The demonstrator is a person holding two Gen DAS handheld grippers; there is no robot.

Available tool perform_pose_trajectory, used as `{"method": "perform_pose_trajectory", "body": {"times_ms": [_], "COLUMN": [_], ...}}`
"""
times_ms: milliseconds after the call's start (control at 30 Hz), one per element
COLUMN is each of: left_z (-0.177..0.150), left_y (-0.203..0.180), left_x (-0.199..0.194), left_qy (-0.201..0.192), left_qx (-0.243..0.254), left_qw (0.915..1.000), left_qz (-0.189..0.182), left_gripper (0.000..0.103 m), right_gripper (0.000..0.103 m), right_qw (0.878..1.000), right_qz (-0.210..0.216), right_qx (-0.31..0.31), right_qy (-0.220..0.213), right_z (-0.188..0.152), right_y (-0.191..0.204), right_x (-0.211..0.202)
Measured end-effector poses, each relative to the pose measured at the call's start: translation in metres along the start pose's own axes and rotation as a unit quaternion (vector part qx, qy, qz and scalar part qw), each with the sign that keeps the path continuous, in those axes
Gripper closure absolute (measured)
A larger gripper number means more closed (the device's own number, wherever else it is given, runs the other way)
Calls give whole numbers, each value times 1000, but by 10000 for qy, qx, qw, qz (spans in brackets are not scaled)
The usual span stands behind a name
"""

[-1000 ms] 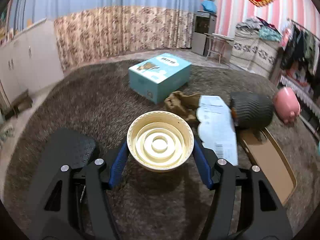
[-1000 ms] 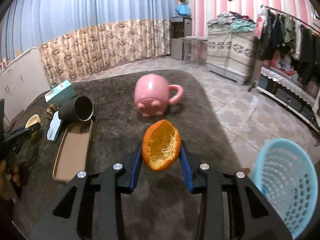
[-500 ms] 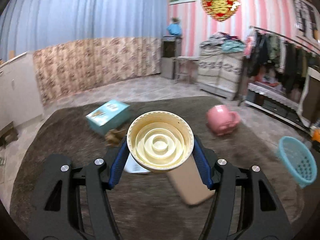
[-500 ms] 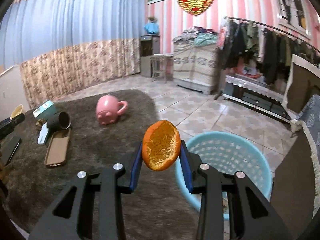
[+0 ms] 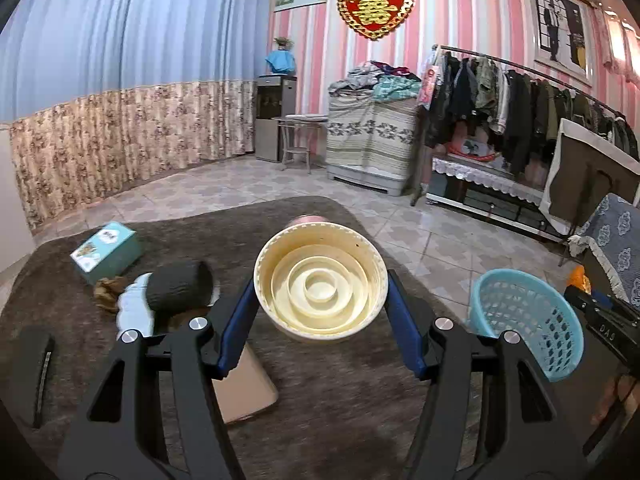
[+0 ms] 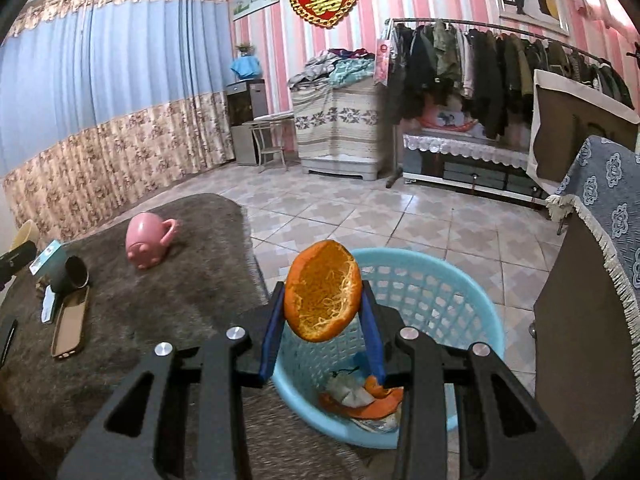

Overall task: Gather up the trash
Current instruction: 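Carry the cream dish and orange peel in both tools over the basket, then open both tools to drop the dish and peel into the basket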

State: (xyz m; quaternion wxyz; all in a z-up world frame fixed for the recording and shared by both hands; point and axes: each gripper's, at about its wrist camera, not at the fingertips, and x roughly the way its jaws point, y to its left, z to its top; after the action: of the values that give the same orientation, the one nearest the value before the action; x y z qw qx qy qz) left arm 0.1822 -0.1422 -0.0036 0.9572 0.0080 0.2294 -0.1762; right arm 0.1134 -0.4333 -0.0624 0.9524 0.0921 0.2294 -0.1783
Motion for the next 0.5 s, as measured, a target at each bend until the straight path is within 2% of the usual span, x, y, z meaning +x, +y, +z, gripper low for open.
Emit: {"method": "perform_pose_trajectory", "body": {"times_ms": [500], "left_z": [-2], "left_y": [-86], "left_x": [37], "left_qy": [24], "left_qx": [490], "left_qw": [9981], "left_qz": [-374], "left_gripper": [42], "right_gripper": [67], "right_qw": [9987], "right_qz": [-424], "right_qx": [263], "right_qy": [-36], "right_z": [6], "right_y": [-56], "right_x": [18]}}
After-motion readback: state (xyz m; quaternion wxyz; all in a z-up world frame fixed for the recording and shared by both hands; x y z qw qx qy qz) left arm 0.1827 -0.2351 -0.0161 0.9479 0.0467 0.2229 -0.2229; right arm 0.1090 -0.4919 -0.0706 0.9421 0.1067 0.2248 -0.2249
